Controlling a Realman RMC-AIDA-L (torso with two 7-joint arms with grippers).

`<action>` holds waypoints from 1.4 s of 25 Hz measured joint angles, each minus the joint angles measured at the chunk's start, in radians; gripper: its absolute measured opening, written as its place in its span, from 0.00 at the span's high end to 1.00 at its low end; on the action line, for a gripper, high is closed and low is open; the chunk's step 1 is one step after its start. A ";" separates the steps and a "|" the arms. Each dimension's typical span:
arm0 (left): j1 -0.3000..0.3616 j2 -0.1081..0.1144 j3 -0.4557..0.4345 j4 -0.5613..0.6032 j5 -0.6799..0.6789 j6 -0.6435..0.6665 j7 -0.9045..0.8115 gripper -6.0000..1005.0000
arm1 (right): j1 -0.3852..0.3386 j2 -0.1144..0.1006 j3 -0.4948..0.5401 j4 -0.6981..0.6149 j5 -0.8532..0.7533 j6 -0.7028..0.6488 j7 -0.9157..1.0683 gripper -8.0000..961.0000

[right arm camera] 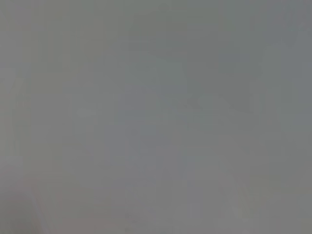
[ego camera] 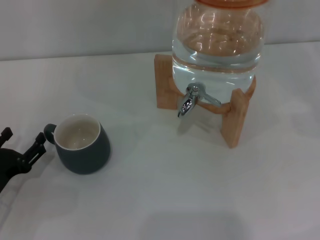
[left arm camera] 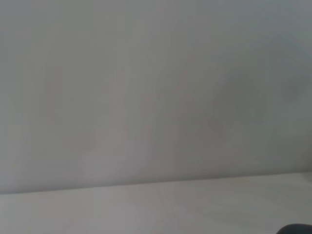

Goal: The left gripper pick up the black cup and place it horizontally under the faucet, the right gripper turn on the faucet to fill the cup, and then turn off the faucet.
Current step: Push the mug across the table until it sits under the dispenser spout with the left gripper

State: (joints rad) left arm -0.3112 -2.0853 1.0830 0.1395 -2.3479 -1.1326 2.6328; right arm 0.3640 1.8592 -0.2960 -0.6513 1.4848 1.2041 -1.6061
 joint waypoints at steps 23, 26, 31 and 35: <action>-0.013 -0.002 0.003 -0.002 0.039 0.015 -0.007 0.12 | -0.002 0.007 0.000 -0.002 0.004 0.000 0.000 0.12; -0.010 -0.002 0.003 -0.002 0.039 0.011 -0.007 0.12 | -0.002 0.008 0.000 -0.003 0.003 0.000 0.001 0.12; -0.006 -0.001 0.003 -0.001 0.035 0.008 -0.007 0.12 | 0.001 0.008 0.000 -0.004 0.001 0.000 0.002 0.12; -0.006 -0.001 0.003 -0.001 0.034 0.008 -0.007 0.12 | 0.001 0.008 0.000 -0.005 0.001 0.001 0.003 0.12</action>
State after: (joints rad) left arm -0.3175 -2.0859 1.0860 0.1383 -2.3138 -1.1251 2.6261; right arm 0.3649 1.8669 -0.2960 -0.6567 1.4854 1.2055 -1.6031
